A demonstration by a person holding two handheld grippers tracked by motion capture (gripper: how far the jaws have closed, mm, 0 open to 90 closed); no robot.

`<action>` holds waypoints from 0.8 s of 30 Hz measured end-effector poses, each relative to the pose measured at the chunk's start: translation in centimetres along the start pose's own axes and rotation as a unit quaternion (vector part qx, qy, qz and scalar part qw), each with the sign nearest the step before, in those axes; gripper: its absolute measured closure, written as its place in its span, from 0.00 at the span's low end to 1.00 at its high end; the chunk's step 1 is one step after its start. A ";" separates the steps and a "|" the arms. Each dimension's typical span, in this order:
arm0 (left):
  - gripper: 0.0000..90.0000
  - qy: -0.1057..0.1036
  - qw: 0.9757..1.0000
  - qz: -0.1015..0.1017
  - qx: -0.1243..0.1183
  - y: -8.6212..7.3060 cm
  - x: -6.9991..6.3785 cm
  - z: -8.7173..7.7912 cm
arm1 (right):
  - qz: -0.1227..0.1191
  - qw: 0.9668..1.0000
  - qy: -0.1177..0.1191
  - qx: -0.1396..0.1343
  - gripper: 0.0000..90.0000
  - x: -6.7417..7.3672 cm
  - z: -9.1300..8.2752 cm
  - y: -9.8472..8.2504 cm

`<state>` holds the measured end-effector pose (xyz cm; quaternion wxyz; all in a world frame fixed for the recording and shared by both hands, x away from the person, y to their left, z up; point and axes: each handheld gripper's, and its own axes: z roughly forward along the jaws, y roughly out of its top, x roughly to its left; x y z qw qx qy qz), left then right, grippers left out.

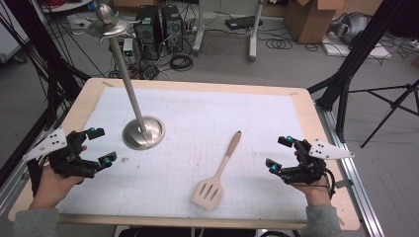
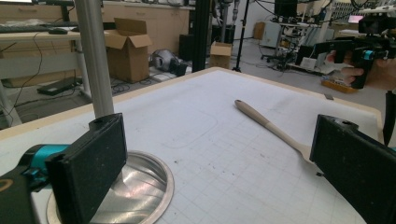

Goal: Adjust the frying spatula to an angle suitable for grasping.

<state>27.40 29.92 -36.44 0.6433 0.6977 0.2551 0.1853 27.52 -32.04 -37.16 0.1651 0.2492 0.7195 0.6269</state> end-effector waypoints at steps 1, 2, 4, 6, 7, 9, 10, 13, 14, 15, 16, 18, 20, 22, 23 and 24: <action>0.05 0.000 1.000 0.000 0.000 0.0 0.0 0.0 | -0.002 1.000 0.000 0.000 0.09 0.0 0.0 0.0; 0.05 0.000 1.000 -0.002 0.000 -0.1 0.0 0.0 | -0.001 1.000 0.000 0.000 0.09 0.0 0.0 0.0; 0.05 -0.001 1.000 -0.001 0.001 -0.1 0.0 0.0 | 0.002 1.000 0.000 0.001 0.09 0.0 0.1 0.0; 0.05 0.002 1.000 -0.002 0.003 -0.3 0.0 0.0 | 0.001 1.000 -0.004 0.003 0.09 0.0 0.2 0.0; 0.05 0.003 1.000 -0.002 0.006 -0.4 0.2 0.0 | -0.003 1.000 -0.006 0.009 0.09 0.1 0.4 0.0; 0.05 0.004 1.000 -0.004 0.006 -0.6 0.2 -0.1 | -0.012 1.000 -0.014 0.010 0.09 0.2 0.6 0.0; 0.05 0.007 1.000 -0.006 0.006 -0.7 0.3 -0.1 | -0.012 1.000 -0.014 0.010 0.09 0.2 0.6 0.0; 0.05 0.012 1.000 -0.013 0.008 -1.2 0.6 -0.3 | -0.006 1.000 -0.011 0.011 0.09 0.2 1.3 -0.1; 0.05 0.012 1.000 -0.013 0.008 -1.2 0.6 -0.3 | -0.006 1.000 -0.011 0.011 0.09 0.2 1.3 -0.1; 0.05 0.010 1.000 -0.022 0.003 -1.2 0.7 -0.4 | 0.001 1.000 -0.006 0.019 0.09 0.1 1.6 -0.2; 0.05 0.010 1.000 -0.022 0.003 -1.2 0.7 -0.4 | 0.001 1.000 -0.006 0.019 0.09 0.1 1.6 -0.2; 0.05 0.010 1.000 -0.020 -0.003 -1.1 0.7 -0.6 | 0.004 1.000 0.000 0.025 0.10 0.1 2.0 -0.2; 0.05 0.010 1.000 -0.020 -0.004 -1.2 0.6 -0.6 | 0.003 0.999 0.009 0.038 0.18 0.1 2.8 -0.4; 0.05 0.010 1.000 -0.022 0.004 -1.5 0.6 -0.5 | 0.005 0.999 0.019 0.051 0.20 0.1 3.3 -0.6; 0.05 0.011 1.000 -0.022 0.008 -1.6 0.6 -0.5 | 0.014 0.998 0.023 0.059 0.21 0.2 3.5 -0.6; 0.05 0.012 1.000 -0.023 0.012 -1.8 0.6 -0.5 | 0.017 0.998 0.028 0.063 0.23 0.2 3.8 -0.7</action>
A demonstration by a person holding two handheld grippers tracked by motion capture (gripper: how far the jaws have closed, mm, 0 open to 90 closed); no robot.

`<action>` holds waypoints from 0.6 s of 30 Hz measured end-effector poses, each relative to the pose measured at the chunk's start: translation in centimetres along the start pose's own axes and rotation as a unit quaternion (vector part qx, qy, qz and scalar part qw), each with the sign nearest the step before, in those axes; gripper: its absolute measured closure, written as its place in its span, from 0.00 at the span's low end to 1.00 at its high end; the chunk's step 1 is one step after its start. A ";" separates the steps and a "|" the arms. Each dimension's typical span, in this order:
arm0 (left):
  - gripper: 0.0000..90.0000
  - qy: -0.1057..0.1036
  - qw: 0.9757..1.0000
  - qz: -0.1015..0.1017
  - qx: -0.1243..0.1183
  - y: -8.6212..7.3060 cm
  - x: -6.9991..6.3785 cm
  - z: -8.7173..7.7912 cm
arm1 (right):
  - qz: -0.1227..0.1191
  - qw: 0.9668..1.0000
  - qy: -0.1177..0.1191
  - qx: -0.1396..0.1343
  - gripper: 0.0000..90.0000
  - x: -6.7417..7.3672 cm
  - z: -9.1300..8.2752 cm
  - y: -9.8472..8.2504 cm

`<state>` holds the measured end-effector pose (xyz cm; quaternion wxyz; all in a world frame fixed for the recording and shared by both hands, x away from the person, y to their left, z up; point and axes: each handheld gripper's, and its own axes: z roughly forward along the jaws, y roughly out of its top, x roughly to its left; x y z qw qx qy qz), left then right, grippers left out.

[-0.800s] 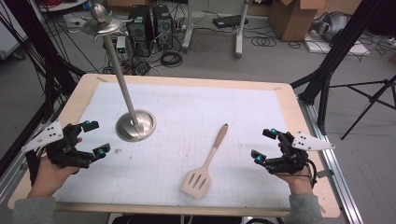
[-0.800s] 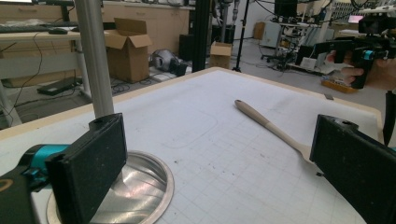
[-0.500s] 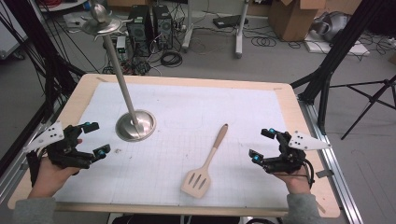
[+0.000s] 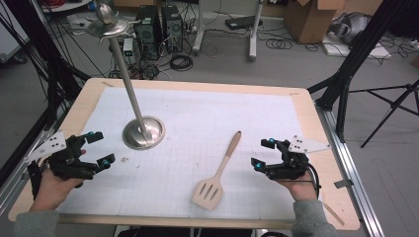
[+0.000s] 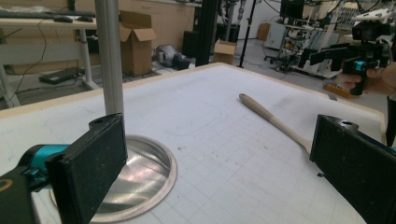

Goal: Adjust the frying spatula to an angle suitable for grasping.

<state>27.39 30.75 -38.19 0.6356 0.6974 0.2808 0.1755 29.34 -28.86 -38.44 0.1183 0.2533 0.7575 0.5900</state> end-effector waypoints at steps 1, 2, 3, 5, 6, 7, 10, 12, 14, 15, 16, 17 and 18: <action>0.05 0.000 1.000 0.000 0.005 -0.1 0.0 0.0 | 0.001 1.000 0.005 0.005 0.24 0.1 0.3 0.0; 0.05 0.000 1.000 0.000 0.005 -0.1 0.0 0.0 | 0.001 1.000 0.005 0.005 0.24 0.1 0.3 0.0; 0.05 0.001 1.000 0.000 0.008 -0.3 0.0 -0.1 | -0.004 1.000 0.011 0.007 0.30 0.2 0.7 0.0; 0.05 -0.001 1.000 -0.004 0.007 -0.3 0.1 -0.1 | -0.004 1.000 0.014 0.007 0.33 0.2 0.9 0.0; 0.05 -0.009 1.000 -0.010 -0.003 -0.2 0.0 -0.3 | -0.003 1.000 0.020 0.005 0.40 0.2 1.2 0.1; 0.05 -0.009 1.000 -0.012 -0.008 -0.1 0.0 -0.4 | -0.004 1.000 0.022 0.006 0.44 0.2 1.2 0.1; 0.05 -0.007 1.000 -0.019 -0.017 -0.1 0.1 -0.7 | -0.005 1.000 0.022 0.007 0.54 0.2 1.3 0.1; 0.05 -0.002 1.000 -0.020 -0.018 -0.1 0.1 -0.9 | -0.014 1.000 0.019 0.007 0.68 0.3 1.5 0.1; 0.05 -0.003 1.000 -0.019 -0.017 -0.1 0.1 -0.9 | -0.014 1.000 0.018 0.010 0.72 0.4 1.6 0.1; 0.05 -0.003 1.000 -0.019 -0.014 -0.1 0.1 -0.9 | -0.018 1.000 0.010 0.013 0.79 0.4 2.0 0.0; 0.05 -0.004 1.000 -0.022 -0.014 -0.2 0.0 -0.8 | -0.018 1.000 0.010 0.013 0.79 0.4 2.0 0.0; 0.05 -0.013 0.999 -0.028 -0.016 -0.1 -0.1 -0.8 | -0.016 1.000 0.009 0.022 0.84 0.3 2.3 -0.1; 0.05 -0.013 0.999 -0.028 -0.016 -0.1 -0.1 -0.8 | -0.013 1.000 0.005 0.025 0.86 0.3 2.5 -0.2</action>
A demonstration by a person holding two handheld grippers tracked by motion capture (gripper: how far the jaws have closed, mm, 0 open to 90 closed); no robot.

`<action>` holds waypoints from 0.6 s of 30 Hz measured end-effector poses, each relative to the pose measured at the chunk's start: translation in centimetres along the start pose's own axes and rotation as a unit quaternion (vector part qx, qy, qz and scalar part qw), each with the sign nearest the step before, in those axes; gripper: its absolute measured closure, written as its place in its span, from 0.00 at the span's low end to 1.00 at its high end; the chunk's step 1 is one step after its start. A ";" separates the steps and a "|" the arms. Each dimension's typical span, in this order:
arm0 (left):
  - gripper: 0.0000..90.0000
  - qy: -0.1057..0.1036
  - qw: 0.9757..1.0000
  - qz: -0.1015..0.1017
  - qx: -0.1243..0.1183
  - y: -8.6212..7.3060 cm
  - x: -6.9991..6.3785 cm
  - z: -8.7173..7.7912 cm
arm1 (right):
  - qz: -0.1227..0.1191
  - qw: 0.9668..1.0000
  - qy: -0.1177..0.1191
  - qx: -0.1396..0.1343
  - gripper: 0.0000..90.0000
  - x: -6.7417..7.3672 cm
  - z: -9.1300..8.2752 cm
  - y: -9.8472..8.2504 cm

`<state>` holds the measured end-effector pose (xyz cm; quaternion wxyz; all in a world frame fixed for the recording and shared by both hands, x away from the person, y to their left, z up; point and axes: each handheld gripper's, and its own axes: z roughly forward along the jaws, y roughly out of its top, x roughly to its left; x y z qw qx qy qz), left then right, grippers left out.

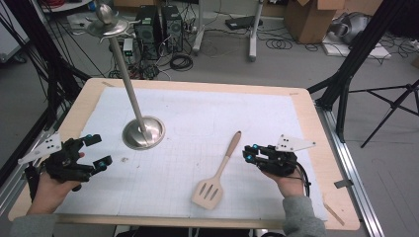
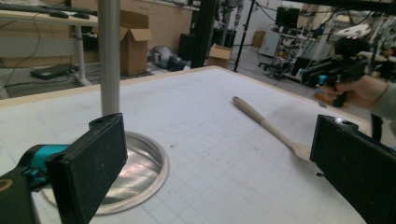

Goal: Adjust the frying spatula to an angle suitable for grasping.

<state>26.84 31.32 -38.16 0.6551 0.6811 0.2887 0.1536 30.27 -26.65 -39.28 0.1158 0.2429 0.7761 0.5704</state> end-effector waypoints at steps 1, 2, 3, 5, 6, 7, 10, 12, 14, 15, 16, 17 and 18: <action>0.05 -0.002 1.000 0.000 -0.003 0.0 -0.1 0.1 | -0.002 1.000 0.001 0.002 0.90 -0.1 0.2 0.0; 0.05 -0.002 1.000 0.001 -0.004 0.1 -0.2 0.1 | -0.002 1.000 0.001 0.002 0.90 -0.1 0.2 0.0; 0.05 -0.002 1.000 0.002 -0.001 0.1 -0.3 0.2 | -0.001 1.000 -0.002 0.006 0.95 -0.2 0.6 -0.1; 0.05 -0.003 1.000 0.004 0.004 0.0 -0.3 0.3 | 0.007 1.000 0.003 0.010 0.97 -0.2 0.8 -0.1; 0.05 -0.002 1.000 0.005 0.008 -0.1 -0.4 0.3 | 0.007 1.000 0.004 0.011 0.99 -0.2 1.1 -0.1; 0.05 0.000 1.000 0.007 0.014 -0.2 -0.4 0.4 | 0.015 1.000 0.007 0.018 1.00 -0.2 1.5 -0.2; 0.05 0.002 1.000 0.009 0.020 -0.3 -0.4 0.3 | 0.010 1.000 0.005 0.025 1.00 -0.3 2.0 -0.2; 0.05 0.003 1.000 0.009 0.022 -0.4 -0.4 0.3 | 0.013 0.999 0.008 0.033 1.00 -0.3 2.5 -0.3; 0.05 0.000 1.000 0.003 0.010 -0.3 -0.4 0.0 | 0.006 0.999 0.008 0.045 1.00 -0.3 3.3 -0.4; 0.05 0.001 1.000 0.002 0.006 -0.3 -0.5 -0.1 | 0.003 0.999 0.007 0.048 1.00 -0.3 3.5 -0.4; 0.05 0.001 1.000 0.002 0.006 -0.3 -0.5 -0.1 | 0.003 0.999 0.007 0.048 1.00 -0.3 3.5 -0.4; 0.05 0.003 1.000 0.001 0.007 -0.4 -0.4 -0.2 | 0.001 0.999 -0.001 0.054 1.00 -0.4 4.0 -0.5; 0.05 0.004 1.000 0.001 0.010 -0.4 -0.4 -0.2 | 0.004 0.998 -0.003 0.058 1.00 -0.4 4.3 -0.6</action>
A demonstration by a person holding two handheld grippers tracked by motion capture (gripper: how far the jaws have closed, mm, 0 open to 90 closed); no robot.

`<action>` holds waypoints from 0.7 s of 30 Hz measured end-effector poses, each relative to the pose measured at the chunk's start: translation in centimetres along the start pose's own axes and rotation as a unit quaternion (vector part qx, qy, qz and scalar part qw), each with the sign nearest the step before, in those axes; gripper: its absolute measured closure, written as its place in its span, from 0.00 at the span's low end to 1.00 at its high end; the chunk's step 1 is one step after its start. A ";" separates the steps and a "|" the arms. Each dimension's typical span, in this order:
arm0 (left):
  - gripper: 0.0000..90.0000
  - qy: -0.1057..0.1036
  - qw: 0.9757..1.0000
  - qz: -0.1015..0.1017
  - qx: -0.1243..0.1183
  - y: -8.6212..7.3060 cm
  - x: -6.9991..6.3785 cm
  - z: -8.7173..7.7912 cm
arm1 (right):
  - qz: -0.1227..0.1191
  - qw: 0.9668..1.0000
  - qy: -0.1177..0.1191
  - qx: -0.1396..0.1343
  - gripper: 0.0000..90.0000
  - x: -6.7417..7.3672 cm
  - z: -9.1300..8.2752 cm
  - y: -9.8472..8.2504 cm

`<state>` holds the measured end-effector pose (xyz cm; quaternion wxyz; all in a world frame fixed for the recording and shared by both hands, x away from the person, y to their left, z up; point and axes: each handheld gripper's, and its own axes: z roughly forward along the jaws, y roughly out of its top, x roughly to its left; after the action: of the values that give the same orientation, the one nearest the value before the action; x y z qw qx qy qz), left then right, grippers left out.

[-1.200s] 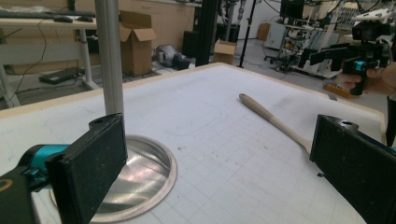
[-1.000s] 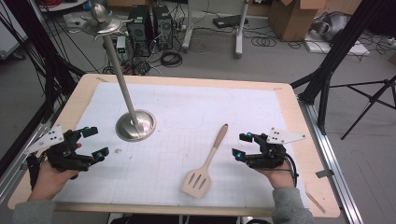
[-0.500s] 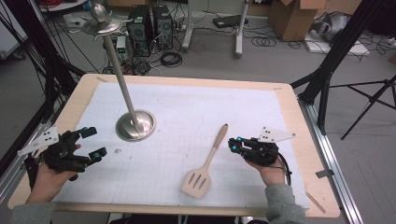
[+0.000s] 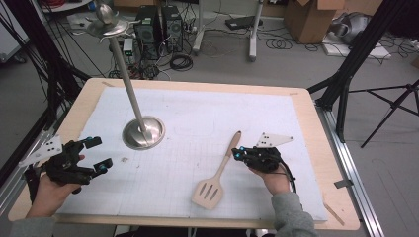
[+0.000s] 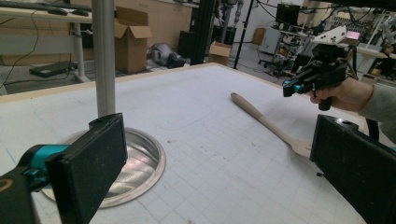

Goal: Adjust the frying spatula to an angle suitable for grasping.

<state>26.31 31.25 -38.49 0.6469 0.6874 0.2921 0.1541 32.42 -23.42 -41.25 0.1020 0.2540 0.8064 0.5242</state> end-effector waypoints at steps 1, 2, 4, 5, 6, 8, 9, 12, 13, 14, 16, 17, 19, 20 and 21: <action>0.05 0.002 1.000 -0.001 0.003 -0.1 0.0 0.0 | -0.001 1.000 -0.001 0.001 1.00 -0.1 0.2 0.0; 0.05 0.002 1.000 -0.001 0.003 -0.1 0.0 0.0 | -0.001 1.000 -0.001 0.001 1.00 -0.1 0.2 0.0; 0.05 0.004 1.000 0.003 0.012 -0.2 0.0 0.0 | 0.001 1.000 0.000 0.005 1.00 -0.2 0.8 0.0; 0.05 0.006 1.000 0.005 0.019 -0.3 -0.1 0.0 | -0.002 1.000 -0.001 0.013 1.00 -0.2 1.3 0.0; 0.05 0.006 1.000 0.005 0.019 -0.3 -0.1 0.0 | -0.002 1.000 -0.001 0.013 1.00 -0.2 1.3 0.0; 0.05 0.008 1.000 0.008 0.029 -0.5 -0.2 0.0 | -0.012 0.999 -0.005 0.034 1.00 -0.1 2.1 -0.1; 0.05 0.008 1.000 0.008 0.029 -0.5 -0.2 0.0 | -0.012 0.999 -0.005 0.034 1.00 -0.1 2.1 -0.1; 0.05 0.011 0.999 0.012 0.036 -0.6 -0.3 -0.1 | -0.023 0.999 -0.007 0.047 1.00 0.1 3.0 -0.1; 0.05 0.012 0.999 0.012 0.038 -0.7 -0.2 -0.1 | -0.023 0.998 -0.007 0.051 1.00 0.2 3.2 0.0; 0.05 0.013 0.999 0.012 0.039 -0.7 -0.2 -0.2 | -0.025 0.998 -0.008 0.054 1.00 0.2 3.4 0.0; 0.05 0.015 0.999 0.012 0.042 -0.8 -0.2 -0.2 | -0.029 0.998 -0.009 0.058 1.00 0.2 3.6 -0.1; 0.05 0.016 0.999 0.013 0.045 -0.8 -0.1 -0.2 | -0.029 0.998 -0.007 0.063 1.00 0.2 3.8 -0.1; 0.05 0.018 0.999 0.011 0.048 -1.0 -0.1 -0.3 | -0.034 0.997 -0.008 0.074 1.00 0.2 4.4 -0.2; 0.05 0.018 0.999 0.011 0.048 -1.0 -0.1 -0.3 | -0.034 0.997 -0.008 0.074 1.00 0.2 4.4 -0.2; 0.05 0.018 0.999 0.012 0.049 -1.0 -0.1 -0.4 | -0.034 0.997 -0.007 0.075 1.00 0.1 4.7 -0.3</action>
<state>25.79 31.53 -39.41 0.6053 0.7185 0.3029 0.1599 34.24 -19.74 -43.46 0.1065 0.2368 0.8510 0.4565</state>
